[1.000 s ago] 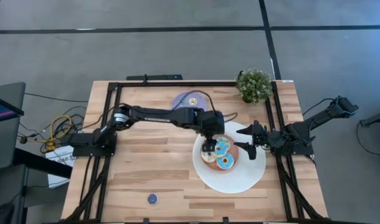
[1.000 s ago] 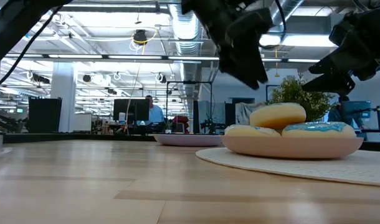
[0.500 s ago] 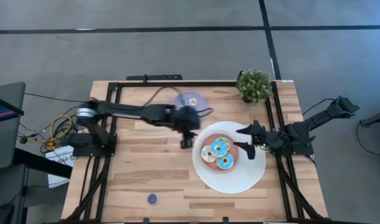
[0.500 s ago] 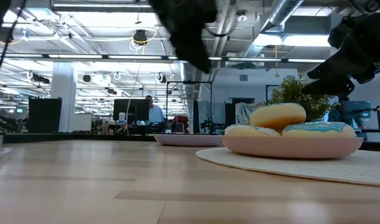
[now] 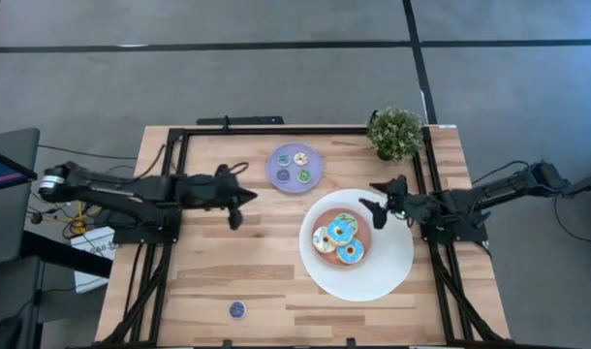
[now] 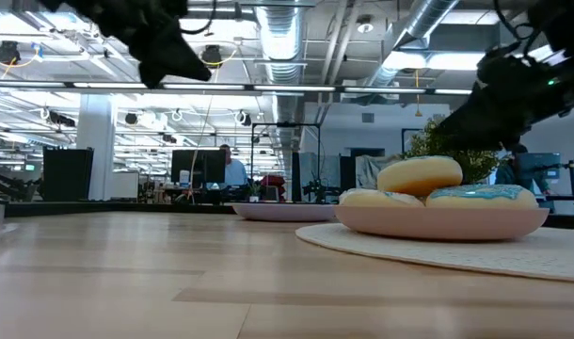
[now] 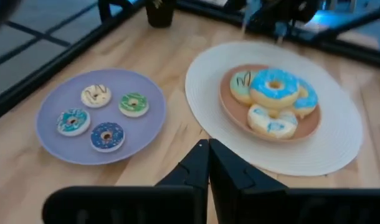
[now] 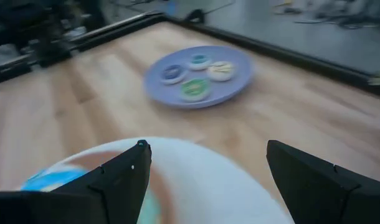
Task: Pick & Place donuts
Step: Put the small dark blue donut on the violet plate
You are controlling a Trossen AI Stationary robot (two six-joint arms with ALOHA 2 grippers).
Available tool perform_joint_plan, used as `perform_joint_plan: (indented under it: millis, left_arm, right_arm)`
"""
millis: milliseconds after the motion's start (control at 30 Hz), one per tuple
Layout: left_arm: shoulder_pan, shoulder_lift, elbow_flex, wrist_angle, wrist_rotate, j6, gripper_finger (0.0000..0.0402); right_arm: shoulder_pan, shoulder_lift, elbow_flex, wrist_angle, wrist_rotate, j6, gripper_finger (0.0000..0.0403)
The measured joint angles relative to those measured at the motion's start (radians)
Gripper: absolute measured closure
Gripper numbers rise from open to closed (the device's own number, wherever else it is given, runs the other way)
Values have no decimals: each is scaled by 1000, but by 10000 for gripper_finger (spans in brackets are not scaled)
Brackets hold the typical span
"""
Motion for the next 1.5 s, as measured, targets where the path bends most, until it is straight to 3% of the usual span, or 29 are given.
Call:
perform_joint_plan:
  millis: [267,433,567,700,767,967,1300,1500]
  left_arm:
    - [-26,-146,-101,-1,-57,-36,397]
    - [-26,-137,-102,-17,-74,-8,401]
    - [-26,-132,-102,-25,-89,-6,401]
    - [-26,-132,-102,-55,-87,-33,401]
    - [-26,-132,-102,-79,-80,-58,401]
    - [-26,-132,-102,-104,-81,-88,401]
    - [-26,-131,-102,-96,-88,-107,401]
    - [-26,-131,-102,-95,-89,-117,401]
  right_arm:
    - [-140,20,0,25,-54,-1,94]
    - [-213,43,0,148,-284,-111,122]
    - [-249,78,0,229,-472,-224,210]
    - [-239,88,-11,225,-527,-259,352]
    - [-216,69,-31,226,-539,-266,387]
    - [-179,-120,-130,225,-498,-272,382]
    - [-199,-441,-153,15,-552,-340,401]
    - [-230,-564,-153,-3,-656,-399,402]
